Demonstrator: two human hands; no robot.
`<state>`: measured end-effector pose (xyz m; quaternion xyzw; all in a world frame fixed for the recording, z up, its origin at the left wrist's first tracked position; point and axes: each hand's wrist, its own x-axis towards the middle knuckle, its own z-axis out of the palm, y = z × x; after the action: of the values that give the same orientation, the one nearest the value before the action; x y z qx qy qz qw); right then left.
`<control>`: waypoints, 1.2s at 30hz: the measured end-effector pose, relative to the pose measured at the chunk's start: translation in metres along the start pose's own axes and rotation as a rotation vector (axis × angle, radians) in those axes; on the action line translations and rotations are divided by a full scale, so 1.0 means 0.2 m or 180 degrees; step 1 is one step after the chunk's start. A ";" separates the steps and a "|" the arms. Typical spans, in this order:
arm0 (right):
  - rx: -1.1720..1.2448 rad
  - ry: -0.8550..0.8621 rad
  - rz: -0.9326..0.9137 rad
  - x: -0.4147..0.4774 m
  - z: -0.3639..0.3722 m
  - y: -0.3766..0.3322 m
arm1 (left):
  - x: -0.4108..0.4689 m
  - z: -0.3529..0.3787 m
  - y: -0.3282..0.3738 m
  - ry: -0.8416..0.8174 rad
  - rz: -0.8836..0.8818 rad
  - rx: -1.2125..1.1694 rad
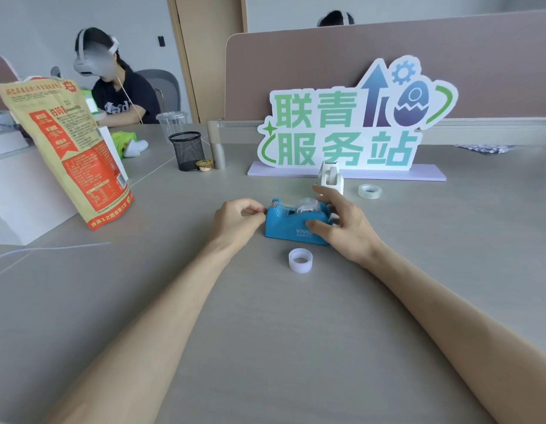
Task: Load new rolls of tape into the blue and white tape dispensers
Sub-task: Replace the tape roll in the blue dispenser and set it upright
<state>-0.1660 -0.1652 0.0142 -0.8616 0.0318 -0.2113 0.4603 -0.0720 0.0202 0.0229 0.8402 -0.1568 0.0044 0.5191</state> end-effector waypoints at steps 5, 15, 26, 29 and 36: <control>0.0627 -0.0170 0.0320 0.01 -0.04 0.03 | 0.00 -0.06 0.02 -0.0752 -0.0172 -0.0001; 0.0842 -0.0755 0.0216 0.00 -0.11 0.07 | 0.02 -0.01 -0.03 -0.0001 0.0303 0.0403; 0.0043 -0.0602 0.0090 0.11 0.04 0.03 | 0.08 -0.01 -0.11 -0.0559 0.0589 0.0810; -0.0199 -0.0403 0.0126 0.17 0.09 0.03 | 0.09 0.00 -0.13 -0.0926 0.0330 0.0582; -0.0649 -0.0070 0.0181 0.34 0.18 0.06 | 0.25 0.06 -0.14 -0.0918 0.0408 0.1064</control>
<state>-0.0883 -0.1608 0.0085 -0.9050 0.0726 -0.1844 0.3764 -0.0182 0.0077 0.0017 0.8948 -0.2795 -0.0569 0.3436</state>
